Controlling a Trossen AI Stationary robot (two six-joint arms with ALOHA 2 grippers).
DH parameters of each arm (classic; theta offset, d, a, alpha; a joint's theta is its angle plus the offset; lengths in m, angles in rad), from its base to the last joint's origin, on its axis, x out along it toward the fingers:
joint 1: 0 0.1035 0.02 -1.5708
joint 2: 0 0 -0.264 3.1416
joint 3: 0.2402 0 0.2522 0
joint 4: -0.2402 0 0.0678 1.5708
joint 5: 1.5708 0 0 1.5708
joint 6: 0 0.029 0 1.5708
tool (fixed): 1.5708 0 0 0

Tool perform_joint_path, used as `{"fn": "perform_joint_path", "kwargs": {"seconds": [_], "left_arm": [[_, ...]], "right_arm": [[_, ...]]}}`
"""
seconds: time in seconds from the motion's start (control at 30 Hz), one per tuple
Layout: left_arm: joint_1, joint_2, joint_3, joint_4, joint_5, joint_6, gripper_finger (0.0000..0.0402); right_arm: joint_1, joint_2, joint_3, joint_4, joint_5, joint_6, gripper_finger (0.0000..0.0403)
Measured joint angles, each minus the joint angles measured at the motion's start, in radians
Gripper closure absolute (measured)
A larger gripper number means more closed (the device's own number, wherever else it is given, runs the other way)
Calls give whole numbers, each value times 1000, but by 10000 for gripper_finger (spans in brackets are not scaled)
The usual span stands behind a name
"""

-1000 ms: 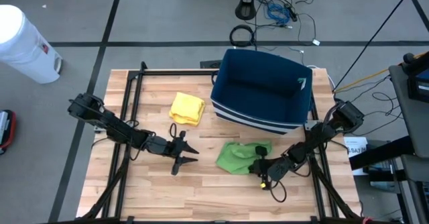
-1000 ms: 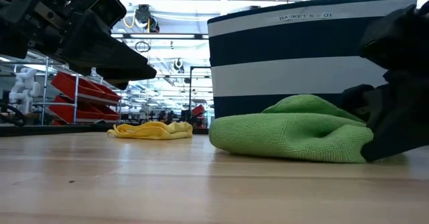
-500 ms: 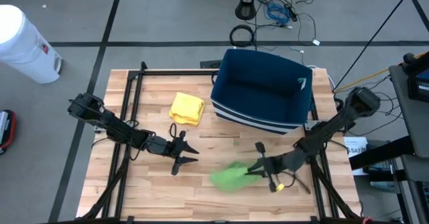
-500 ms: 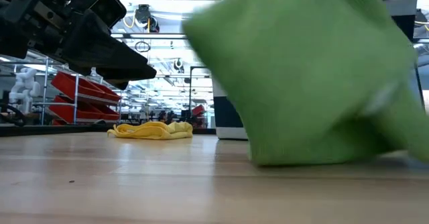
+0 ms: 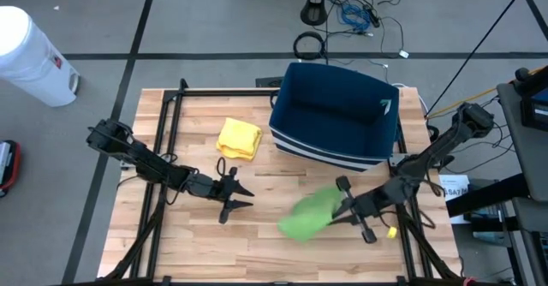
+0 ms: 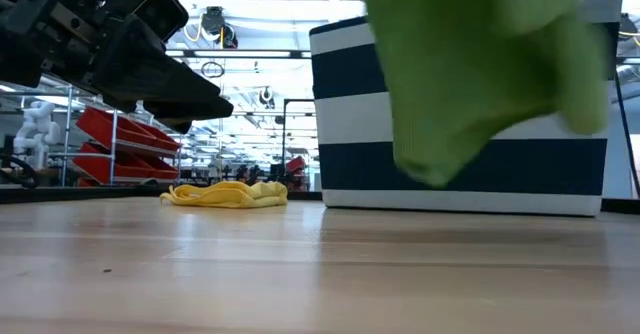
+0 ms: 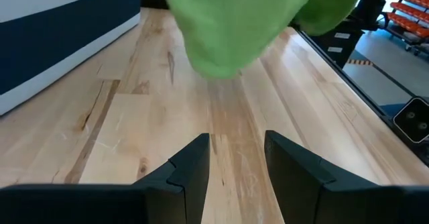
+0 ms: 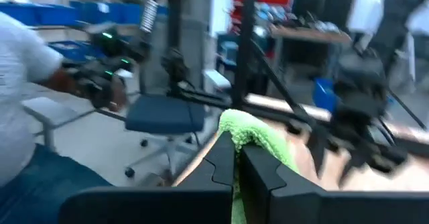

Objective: Fold towel
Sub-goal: Fold the green towel

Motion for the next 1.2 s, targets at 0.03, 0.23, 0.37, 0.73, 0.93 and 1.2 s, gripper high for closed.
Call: {"fn": "perform_joint_path", "kwargs": {"seconds": [0.03, 0.23, 0.37, 0.73, 0.93, 1.2], "left_arm": [[0, 0, 0, 0, 0, 0, 252], [0, 0, 0, 0, 0, 0, 252], [0, 0, 0, 0, 0, 0, 252], [12, 0, 0, 0, 0, -2, 252], [12, 0, 0, 0, -1, -3, 252], [12, 0, 0, 0, -5, -17, 252]], "right_arm": [[5, 0, 0, 17, -4, -20, 403], [4, -2, 0, -34, 62, -7, 403], [13, -2, 0, 6, -175, 11, 403], [75, -12, 0, 52, -380, -83, 403], [18, -13, 0, -18, -187, -49, 403], [-76, 36, 0, -185, -123, 3, 334]]}}
